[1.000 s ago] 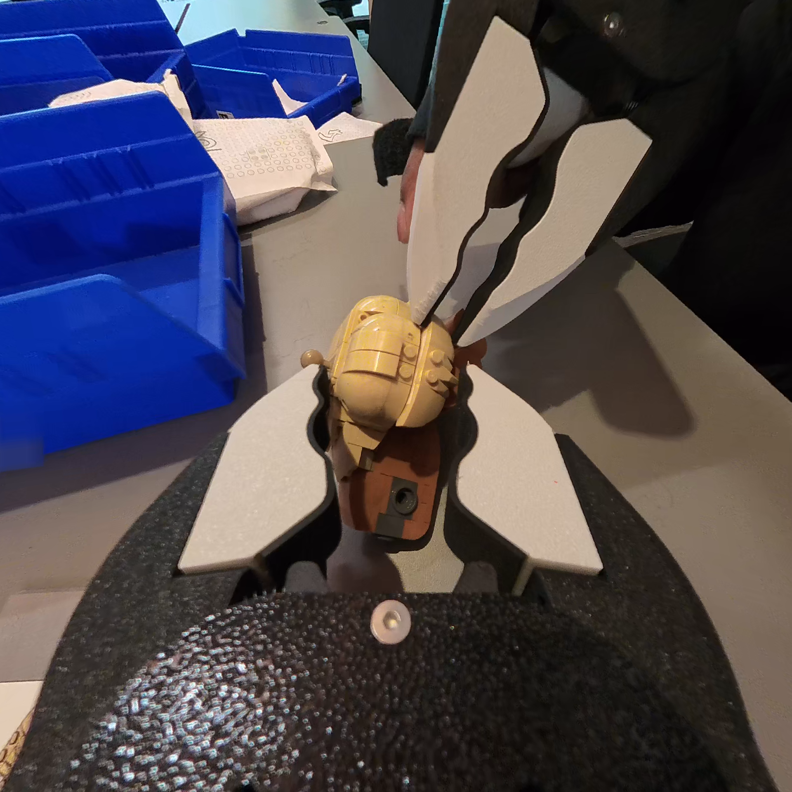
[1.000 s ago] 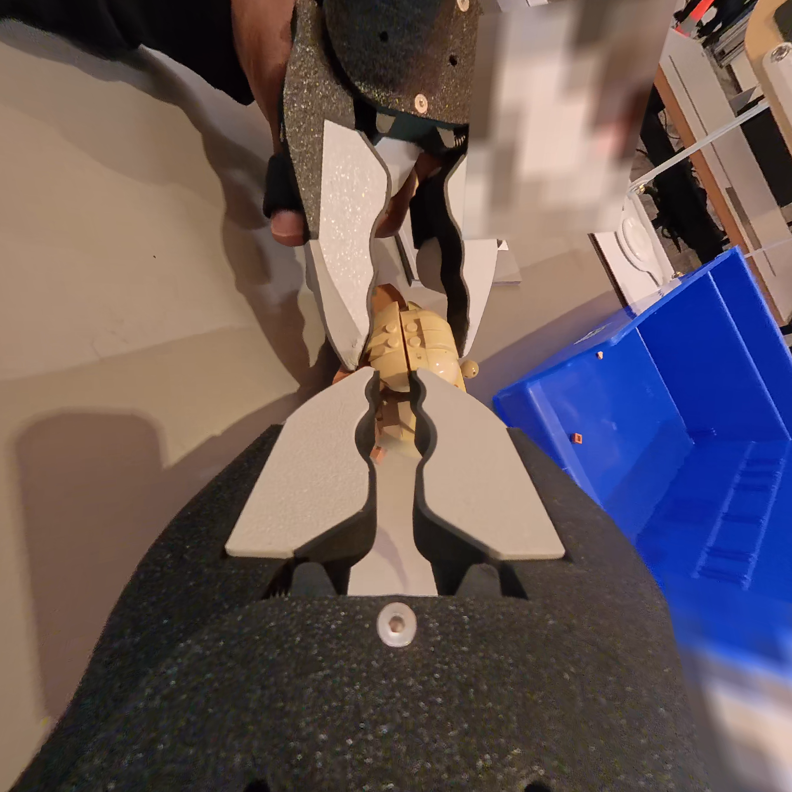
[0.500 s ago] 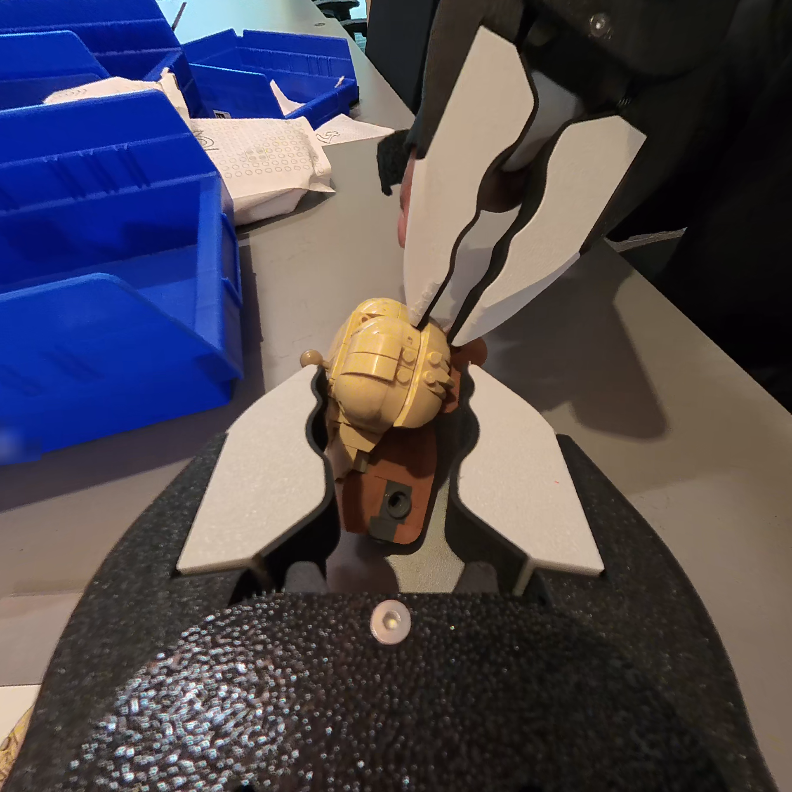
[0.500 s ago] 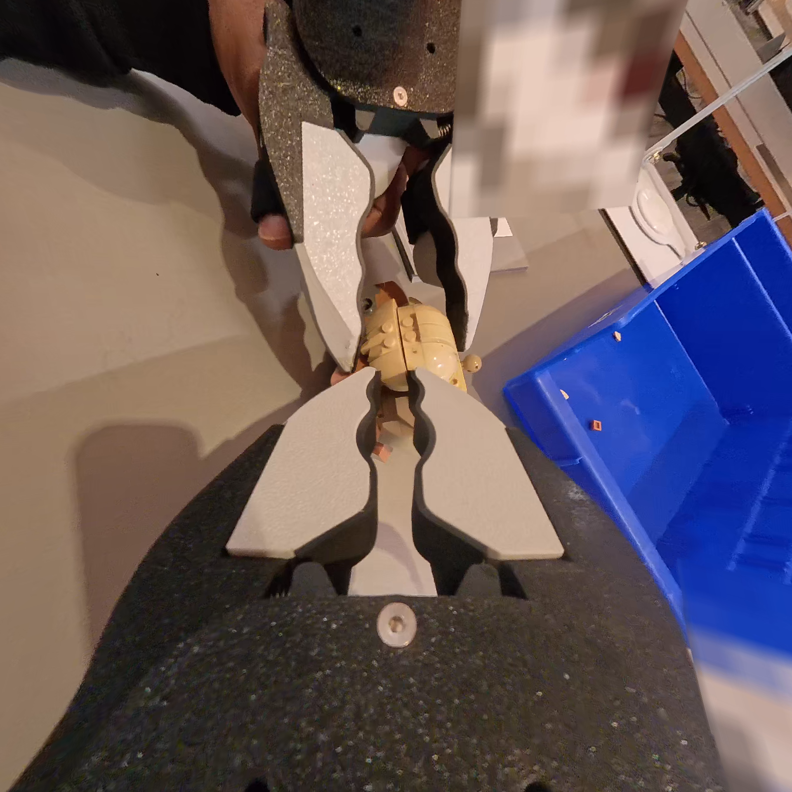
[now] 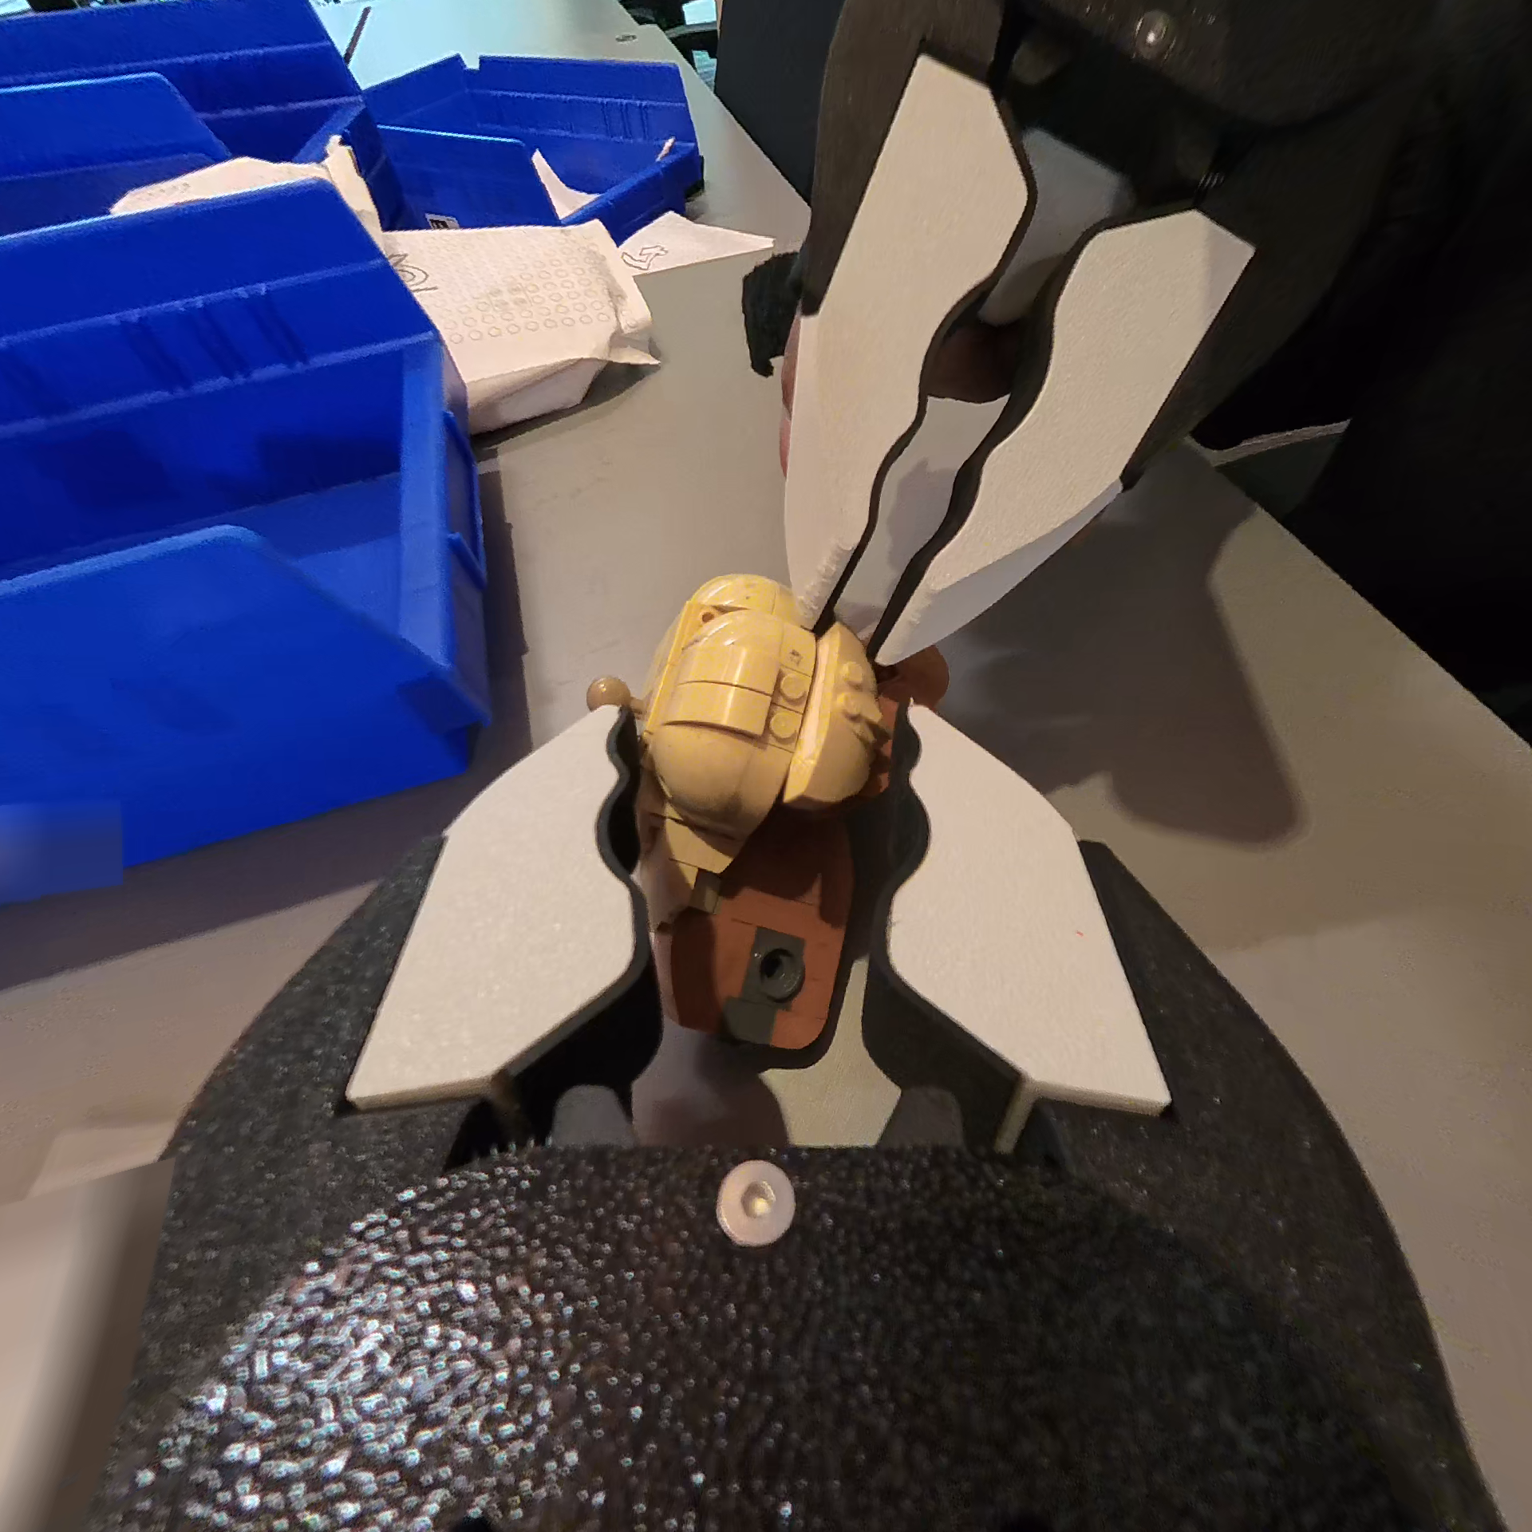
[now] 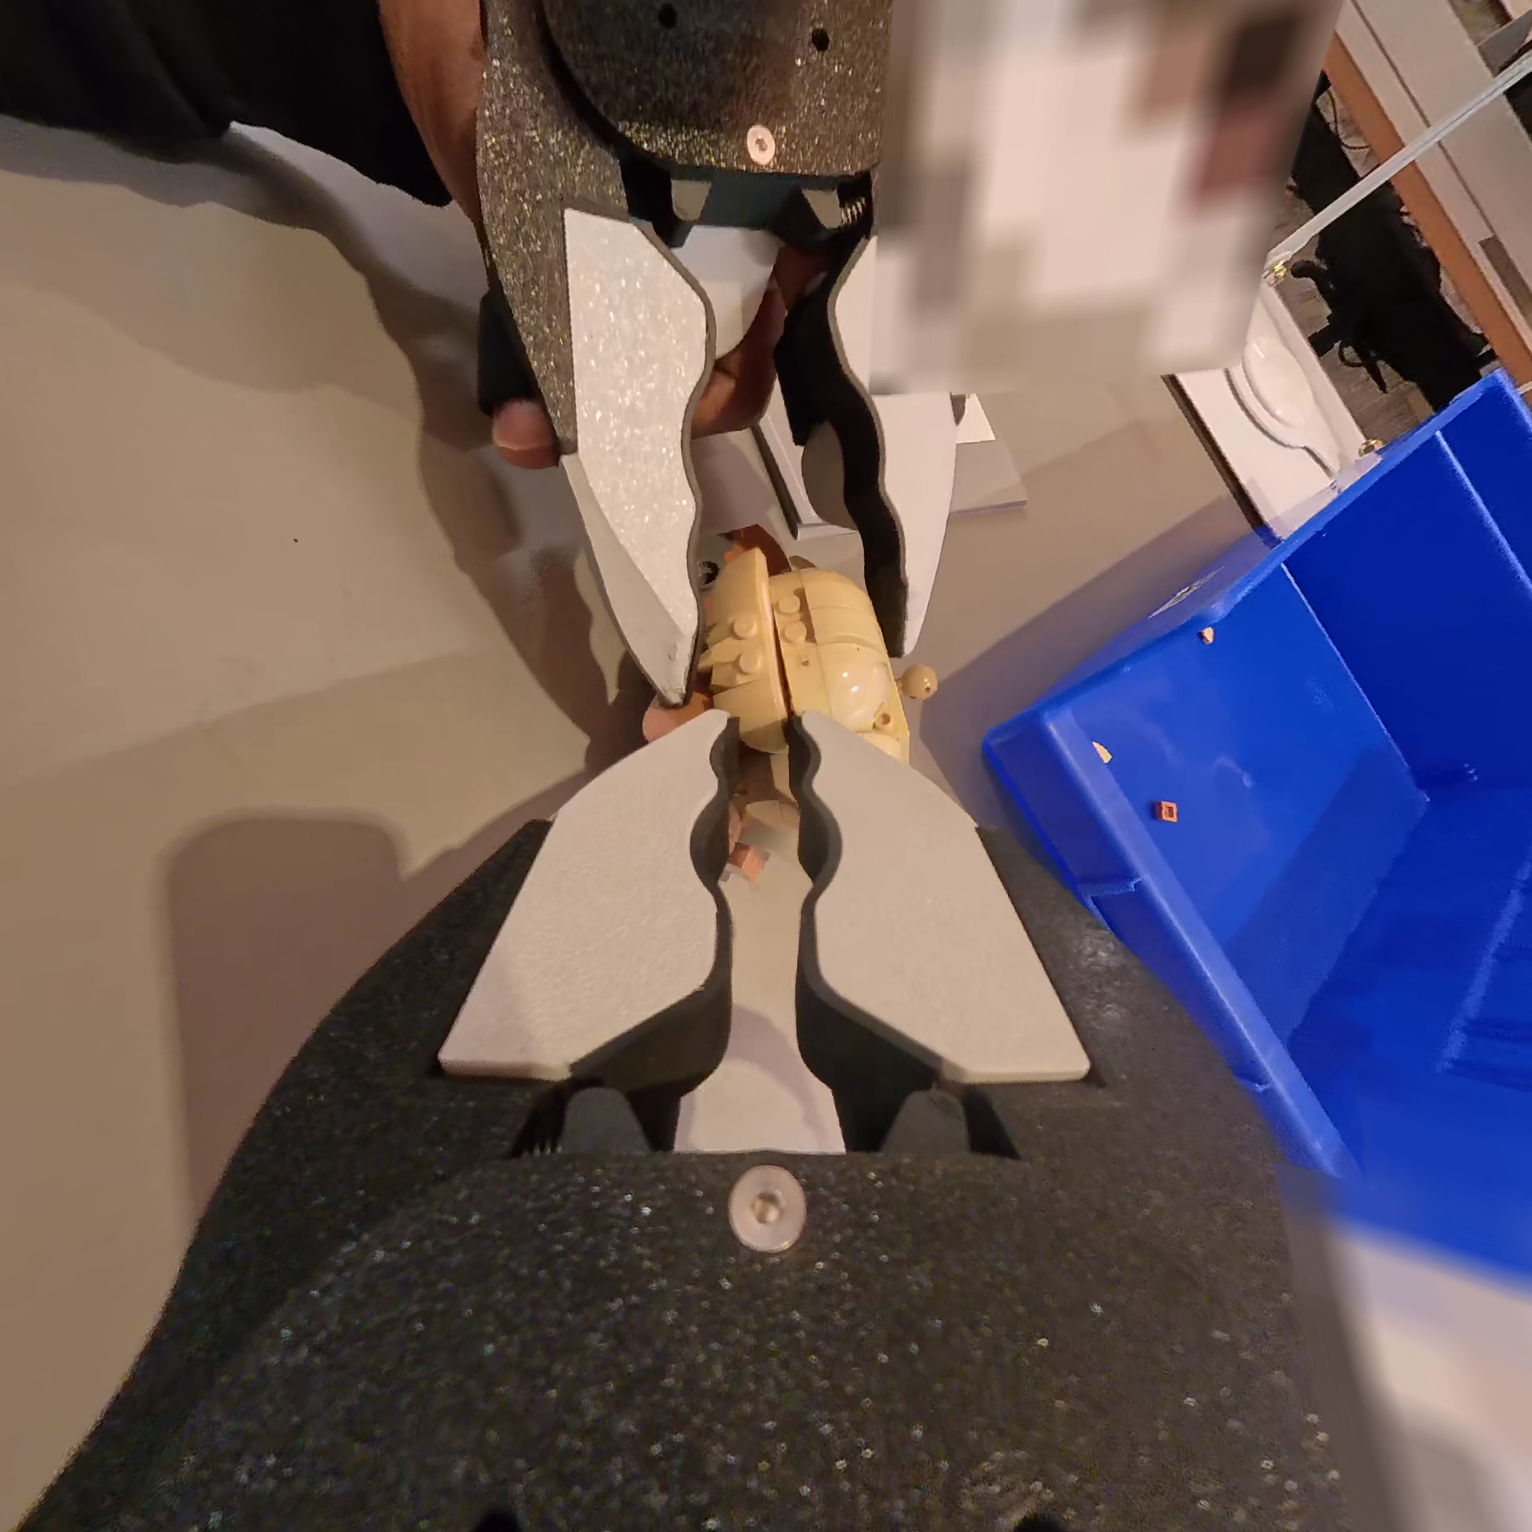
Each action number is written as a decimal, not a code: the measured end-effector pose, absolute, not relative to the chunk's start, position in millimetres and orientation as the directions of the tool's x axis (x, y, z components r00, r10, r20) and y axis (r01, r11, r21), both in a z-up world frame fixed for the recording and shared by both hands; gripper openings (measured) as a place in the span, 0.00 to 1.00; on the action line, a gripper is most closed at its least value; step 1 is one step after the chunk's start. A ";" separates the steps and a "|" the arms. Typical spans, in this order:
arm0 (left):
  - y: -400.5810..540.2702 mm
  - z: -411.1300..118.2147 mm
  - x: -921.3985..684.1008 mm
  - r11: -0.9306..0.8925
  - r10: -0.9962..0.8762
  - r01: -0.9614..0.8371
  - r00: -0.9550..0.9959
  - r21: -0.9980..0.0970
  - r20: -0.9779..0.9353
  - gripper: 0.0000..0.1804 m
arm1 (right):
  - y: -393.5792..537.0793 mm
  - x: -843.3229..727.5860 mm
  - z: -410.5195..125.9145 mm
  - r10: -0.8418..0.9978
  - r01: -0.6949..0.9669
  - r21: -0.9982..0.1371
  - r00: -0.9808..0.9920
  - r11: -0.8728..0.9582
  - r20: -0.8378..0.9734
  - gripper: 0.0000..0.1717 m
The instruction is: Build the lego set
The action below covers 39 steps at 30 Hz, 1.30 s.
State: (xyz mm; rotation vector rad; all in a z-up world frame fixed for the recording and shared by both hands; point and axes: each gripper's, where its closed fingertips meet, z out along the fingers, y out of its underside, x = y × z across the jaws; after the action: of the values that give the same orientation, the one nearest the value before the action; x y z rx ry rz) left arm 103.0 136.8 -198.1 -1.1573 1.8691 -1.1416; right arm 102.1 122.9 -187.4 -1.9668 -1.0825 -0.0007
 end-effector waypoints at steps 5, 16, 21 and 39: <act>138.9 -198.3 98.4 0.248 -0.908 -0.342 -0.408 -0.906 -0.095 0.32 | 124.0 100.3 -188.9 0.692 0.690 -0.682 0.616 -0.244 0.376 0.06; 139.0 -198.2 98.4 0.236 -0.910 -0.339 -0.406 -0.911 -0.084 0.32 | 126.1 95.5 -184.0 0.688 0.695 -0.685 0.608 -0.219 0.397 0.06; 138.4 -197.6 97.8 0.225 -0.908 -0.333 -0.413 -0.916 -0.073 0.32 | 125.9 95.4 -184.2 0.685 0.694 -0.686 0.609 -0.218 0.399 0.06; 140.3 -197.1 92.8 0.285 -0.903 -0.342 -0.410 -0.896 -0.130 0.33 | 126.9 95.5 -185.3 0.687 0.713 -0.665 0.599 -0.223 0.412 0.05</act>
State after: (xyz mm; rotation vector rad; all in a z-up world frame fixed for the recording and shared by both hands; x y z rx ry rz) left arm 92.8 140.3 -197.1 -1.1145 1.8996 -1.0917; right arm 95.5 126.9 -185.3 -1.9473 -1.1154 -0.0376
